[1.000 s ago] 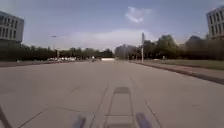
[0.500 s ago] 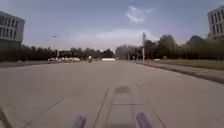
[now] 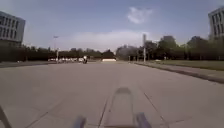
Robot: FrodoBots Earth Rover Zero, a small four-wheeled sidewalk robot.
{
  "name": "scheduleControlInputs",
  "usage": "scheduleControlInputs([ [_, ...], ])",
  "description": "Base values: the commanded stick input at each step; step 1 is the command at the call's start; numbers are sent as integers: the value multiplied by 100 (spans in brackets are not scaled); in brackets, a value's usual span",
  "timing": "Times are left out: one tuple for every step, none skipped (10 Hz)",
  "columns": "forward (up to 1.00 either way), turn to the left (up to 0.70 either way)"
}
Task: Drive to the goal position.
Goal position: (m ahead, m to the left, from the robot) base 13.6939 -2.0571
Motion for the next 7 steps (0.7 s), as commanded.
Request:
scheduleControlInputs([
  [100, 0],
  [100, 0],
  [100, 0],
  [100, 0],
  [100, 0],
  [100, -1],
  [100, -27],
])
